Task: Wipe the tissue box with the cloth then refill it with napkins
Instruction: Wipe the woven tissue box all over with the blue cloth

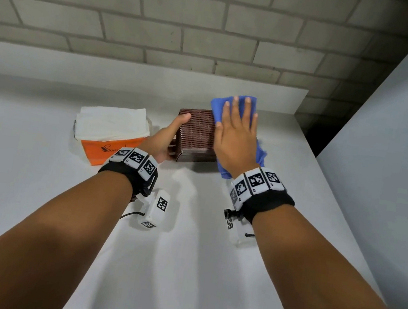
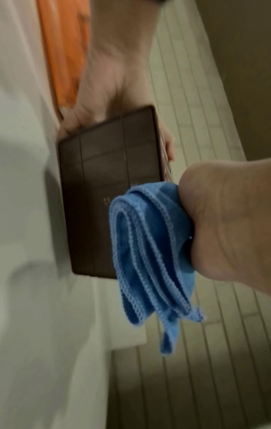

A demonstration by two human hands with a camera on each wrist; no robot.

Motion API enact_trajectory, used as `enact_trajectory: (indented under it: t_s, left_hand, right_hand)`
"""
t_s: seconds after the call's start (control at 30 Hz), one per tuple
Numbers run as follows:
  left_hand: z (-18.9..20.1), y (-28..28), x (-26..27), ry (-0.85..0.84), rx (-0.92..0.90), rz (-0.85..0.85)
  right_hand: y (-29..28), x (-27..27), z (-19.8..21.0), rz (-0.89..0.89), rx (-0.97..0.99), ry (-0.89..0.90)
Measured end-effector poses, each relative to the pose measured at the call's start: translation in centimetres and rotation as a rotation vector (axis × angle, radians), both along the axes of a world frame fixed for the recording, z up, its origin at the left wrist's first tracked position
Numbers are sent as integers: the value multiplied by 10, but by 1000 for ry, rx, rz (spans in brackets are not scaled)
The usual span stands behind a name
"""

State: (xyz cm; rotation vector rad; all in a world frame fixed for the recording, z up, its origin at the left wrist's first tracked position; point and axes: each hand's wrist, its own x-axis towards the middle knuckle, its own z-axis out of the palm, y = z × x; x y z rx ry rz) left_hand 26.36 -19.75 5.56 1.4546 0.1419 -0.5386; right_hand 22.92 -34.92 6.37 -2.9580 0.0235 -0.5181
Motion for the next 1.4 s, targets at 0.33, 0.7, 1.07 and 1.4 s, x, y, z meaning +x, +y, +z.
enact_trajectory:
  t_s: [0.33, 0.7, 1.07, 1.4]
  left_hand:
    - [2, -6, -3, -34, 0, -75]
    - [5, -7, -1, 19, 49, 18]
    - [-2, -5, 1, 34, 37, 28]
    - [-4, -1, 8, -11, 12, -11]
  right_hand:
    - [56, -2, 0, 18, 107, 85]
    - [-5, 14, 4, -196, 214, 58]
    - [14, 8, 0, -29, 127, 76]
    - [-50, 6, 10, -133, 1553, 306]
